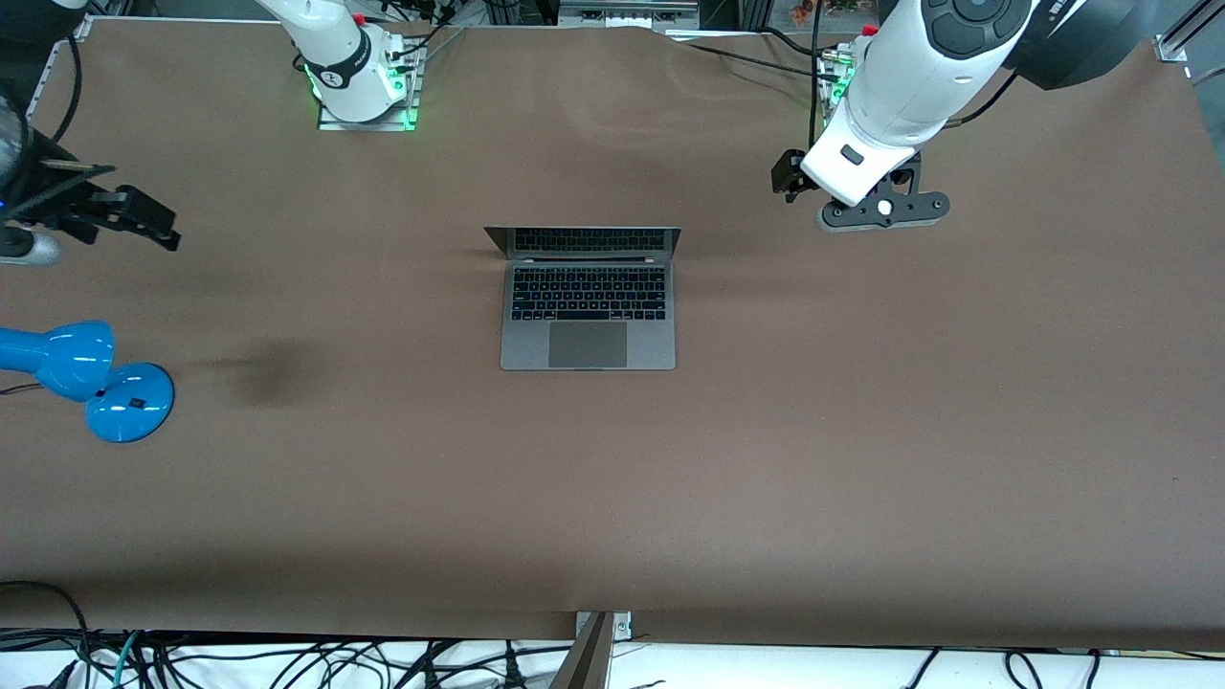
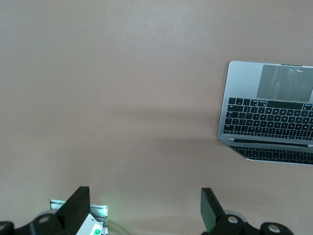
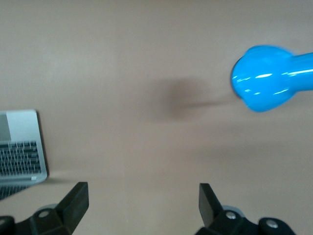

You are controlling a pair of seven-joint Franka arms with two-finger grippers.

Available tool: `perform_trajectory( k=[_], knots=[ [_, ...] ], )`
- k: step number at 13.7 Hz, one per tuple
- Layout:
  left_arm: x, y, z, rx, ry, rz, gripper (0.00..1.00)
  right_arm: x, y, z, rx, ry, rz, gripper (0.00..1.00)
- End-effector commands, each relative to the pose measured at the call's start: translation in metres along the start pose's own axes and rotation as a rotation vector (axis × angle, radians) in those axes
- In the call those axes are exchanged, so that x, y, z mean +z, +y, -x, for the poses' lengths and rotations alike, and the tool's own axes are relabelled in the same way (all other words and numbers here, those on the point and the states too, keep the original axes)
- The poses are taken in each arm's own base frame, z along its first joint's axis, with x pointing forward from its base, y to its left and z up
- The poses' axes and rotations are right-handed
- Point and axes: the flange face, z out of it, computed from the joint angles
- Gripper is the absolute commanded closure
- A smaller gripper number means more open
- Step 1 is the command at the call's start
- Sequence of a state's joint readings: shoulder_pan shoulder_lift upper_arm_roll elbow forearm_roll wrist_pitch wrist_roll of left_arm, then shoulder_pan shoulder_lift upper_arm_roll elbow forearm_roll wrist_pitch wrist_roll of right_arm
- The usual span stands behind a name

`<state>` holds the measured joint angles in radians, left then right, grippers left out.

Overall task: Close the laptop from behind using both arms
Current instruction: 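Move the left gripper and right gripper toward the laptop's raised screen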

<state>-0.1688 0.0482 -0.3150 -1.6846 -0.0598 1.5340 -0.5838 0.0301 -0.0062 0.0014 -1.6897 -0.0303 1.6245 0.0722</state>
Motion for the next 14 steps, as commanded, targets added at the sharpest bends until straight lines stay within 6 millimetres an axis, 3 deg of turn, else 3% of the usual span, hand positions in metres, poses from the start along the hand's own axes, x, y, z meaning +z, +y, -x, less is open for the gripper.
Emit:
perform_trajectory(
  k=[1,3,5,6,8,9,10,14],
  knots=[
    [0.004,0.006,0.004,-0.007,0.005,0.017,0.0,0.027,-0.052,0.008,-0.076,-0.139,0.021,0.0],
    [0.009,0.008,0.004,-0.029,0.005,0.017,0.0,0.045,-0.108,0.02,-0.164,-0.201,0.047,0.0],
    [0.014,0.017,0.008,-0.037,0.008,0.015,0.0,0.07,-0.156,0.027,-0.071,-0.226,0.058,0.0],
    [0.014,0.021,0.01,-0.046,0.015,0.02,0.0,0.081,-0.185,0.035,-0.028,-0.219,0.061,0.1],
    [0.019,0.025,0.009,-0.068,0.018,0.023,0.0,0.103,-0.241,0.057,-0.012,-0.2,0.084,0.56],
    [0.024,0.031,0.01,-0.072,0.011,0.02,0.0,0.114,-0.264,0.069,0.011,-0.19,0.089,0.87],
    [0.028,0.041,0.014,-0.078,0.008,0.019,0.0,0.121,-0.286,0.083,0.04,-0.195,0.079,1.0],
    [0.053,0.071,0.019,-0.133,-0.027,0.009,0.08,0.147,-0.323,0.117,0.035,-0.325,0.006,1.0]
  ],
)
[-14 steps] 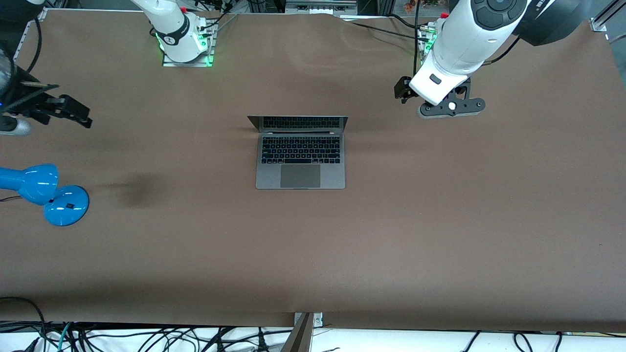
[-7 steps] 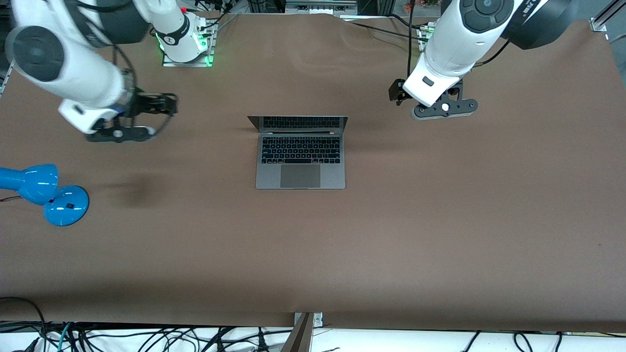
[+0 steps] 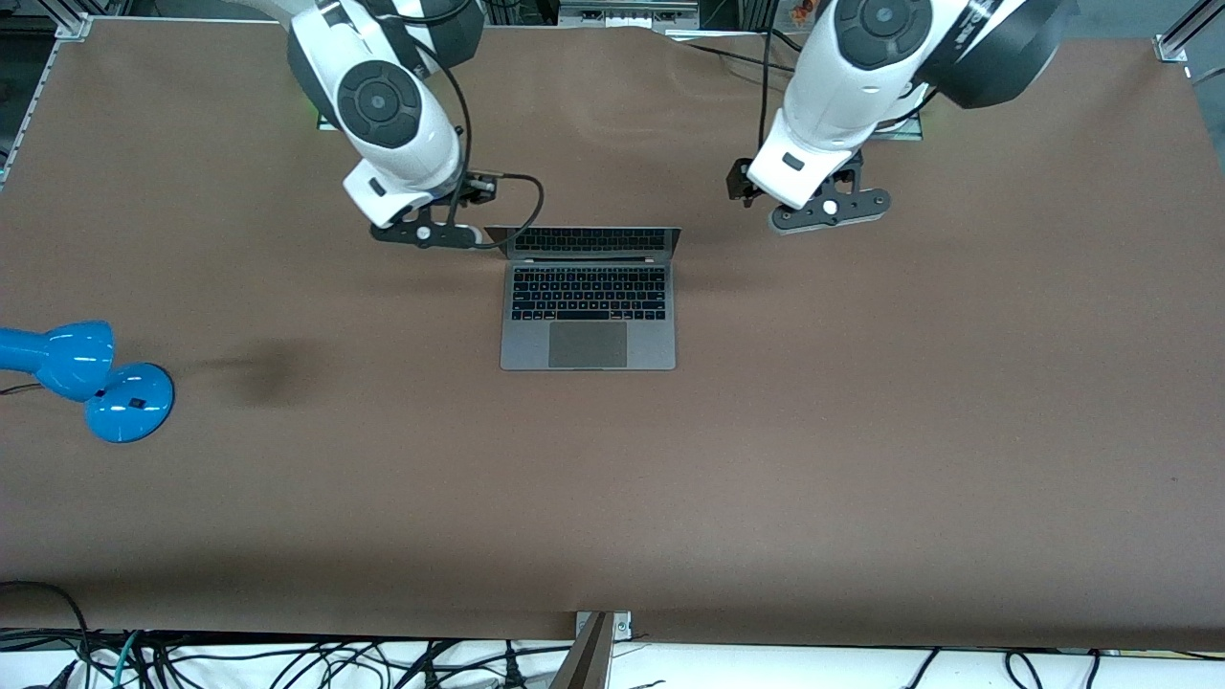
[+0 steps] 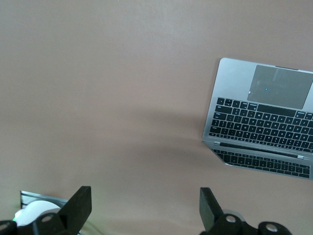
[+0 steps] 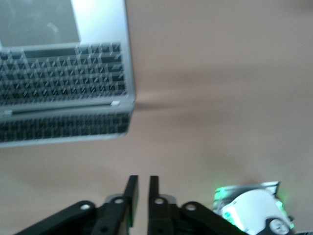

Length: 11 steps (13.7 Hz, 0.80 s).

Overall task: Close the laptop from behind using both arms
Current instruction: 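Lower both grippers behind the silver laptop screen's back edge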

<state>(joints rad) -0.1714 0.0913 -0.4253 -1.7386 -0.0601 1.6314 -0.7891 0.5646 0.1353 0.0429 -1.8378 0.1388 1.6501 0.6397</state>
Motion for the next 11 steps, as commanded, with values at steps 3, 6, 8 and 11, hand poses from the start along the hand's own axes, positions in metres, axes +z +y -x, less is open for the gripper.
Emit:
perform_trajectory(
  k=[3,6,8,11],
  knots=[
    [0.027,0.031,0.008,-0.061,-0.056,0.018,0.28,0.03,-0.019,0.012,-0.021,-0.079,-0.049,1.0],
    [0.038,0.038,0.007,-0.061,-0.096,0.03,0.54,0.049,-0.026,0.011,-0.083,-0.111,-0.028,1.0],
    [0.048,0.044,0.002,-0.068,-0.135,0.06,0.82,0.056,-0.035,0.011,-0.1,-0.121,-0.028,1.0],
    [0.07,0.064,0.001,-0.057,-0.192,0.097,1.0,0.062,-0.041,0.004,-0.131,-0.111,-0.043,1.0]
  ],
)
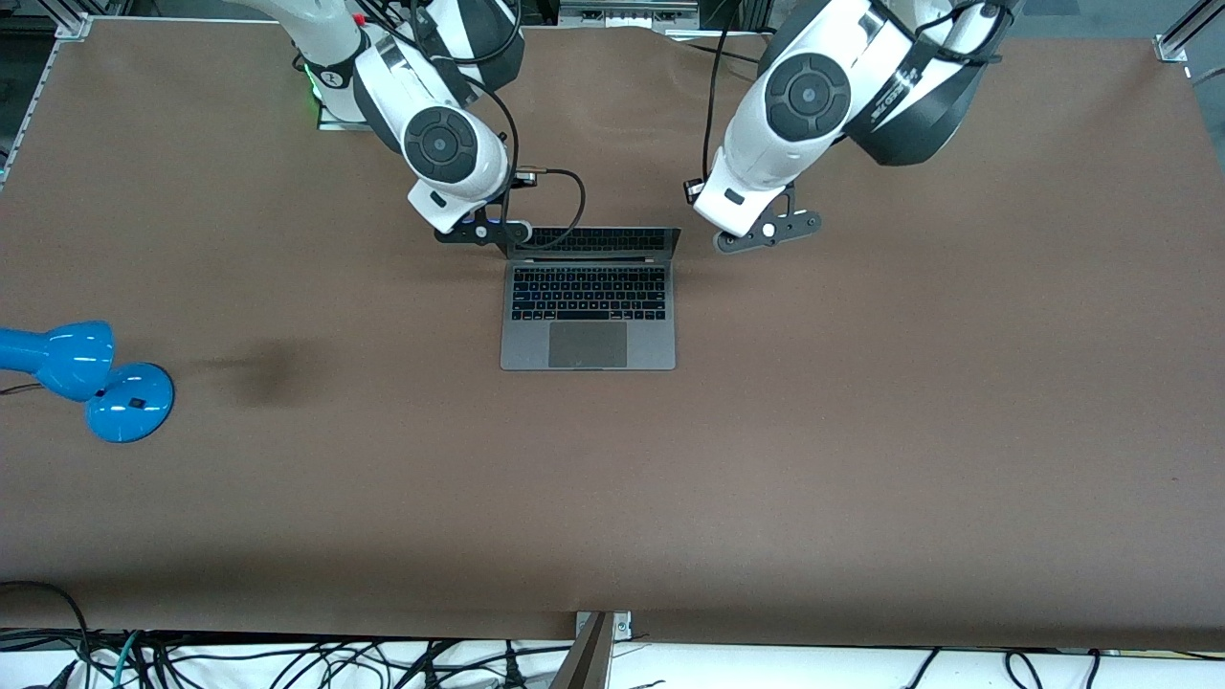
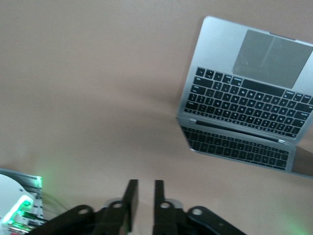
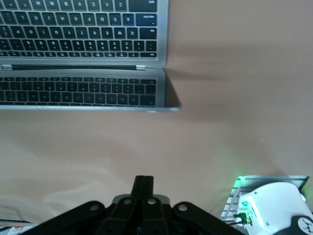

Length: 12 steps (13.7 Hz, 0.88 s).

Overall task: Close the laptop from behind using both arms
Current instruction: 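Lower both grippers behind the silver laptop screen's back edge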

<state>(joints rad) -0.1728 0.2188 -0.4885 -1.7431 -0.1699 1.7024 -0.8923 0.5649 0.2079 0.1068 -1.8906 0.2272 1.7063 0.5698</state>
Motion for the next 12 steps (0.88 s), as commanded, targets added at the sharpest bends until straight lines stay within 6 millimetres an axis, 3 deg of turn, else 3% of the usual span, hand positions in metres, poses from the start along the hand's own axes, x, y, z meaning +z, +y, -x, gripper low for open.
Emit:
perform_trajectory(
  k=[1,6,12],
  knots=[
    [0.022,0.021,-0.002,-0.006,-0.043,0.036,1.0,0.003,-0.005,-0.006,-0.032,0.006,-0.027,1.0],
    [0.062,0.043,-0.015,0.007,-0.06,0.053,1.0,0.0,-0.007,-0.016,-0.03,0.02,-0.041,1.0],
    [0.081,0.049,-0.034,0.011,-0.051,0.065,1.0,-0.003,-0.014,-0.043,-0.046,0.036,-0.061,1.0]
  ],
)
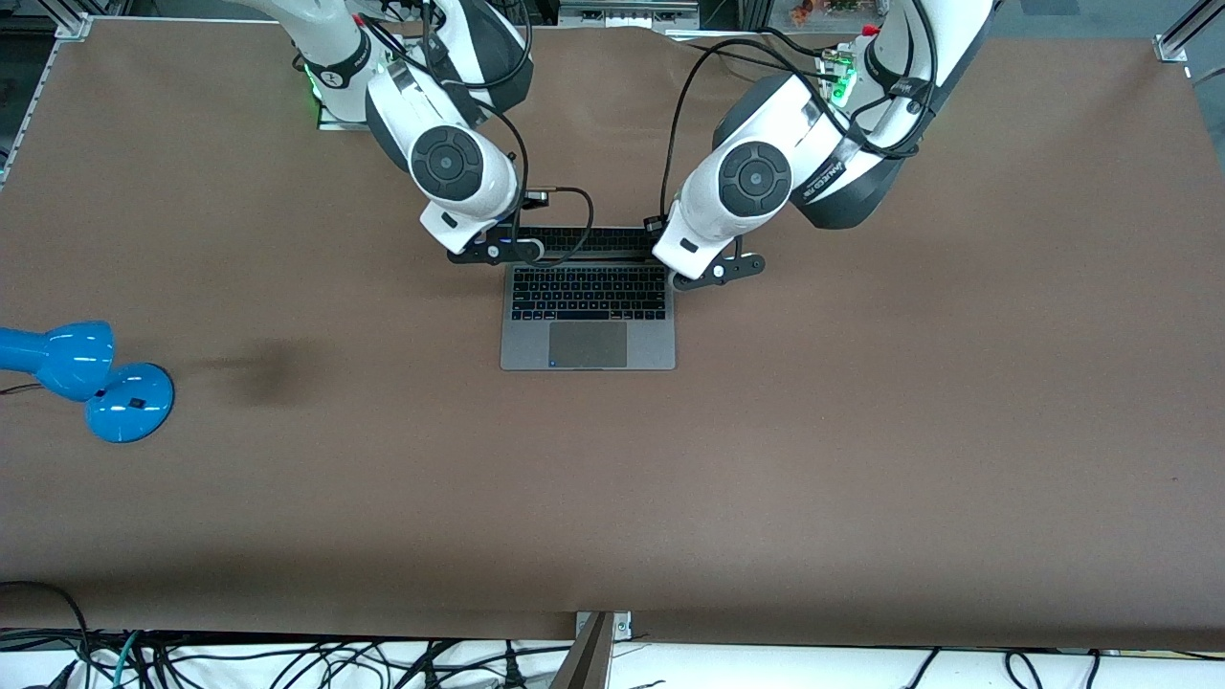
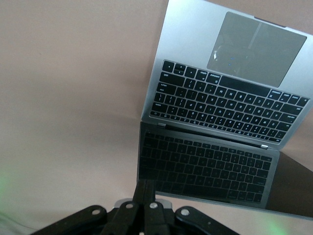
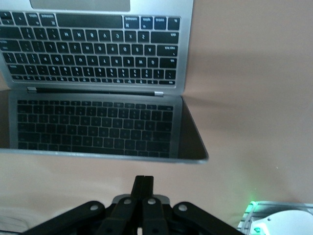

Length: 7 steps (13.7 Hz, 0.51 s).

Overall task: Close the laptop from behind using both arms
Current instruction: 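Lower both grippers behind the silver laptop screen's back edge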

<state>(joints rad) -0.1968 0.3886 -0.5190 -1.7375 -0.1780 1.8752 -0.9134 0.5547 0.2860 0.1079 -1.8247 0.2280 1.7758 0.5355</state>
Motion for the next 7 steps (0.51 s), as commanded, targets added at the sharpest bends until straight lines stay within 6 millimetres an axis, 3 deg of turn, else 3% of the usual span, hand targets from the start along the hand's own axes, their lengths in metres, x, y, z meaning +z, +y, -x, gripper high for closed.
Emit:
perform_trajectory(
  k=[1,7],
  knots=[
    [0.0149,0.0078,-0.0092,0.01,0.007,-0.005,1.0,-0.0023,-0.0015,-0.0144,-0.031,-0.01,-0.021,1.0],
    [0.0174,0.01,-0.0134,0.021,0.014,0.01,1.0,-0.01,0.0039,-0.024,-0.05,-0.007,-0.031,1.0]
  ],
)
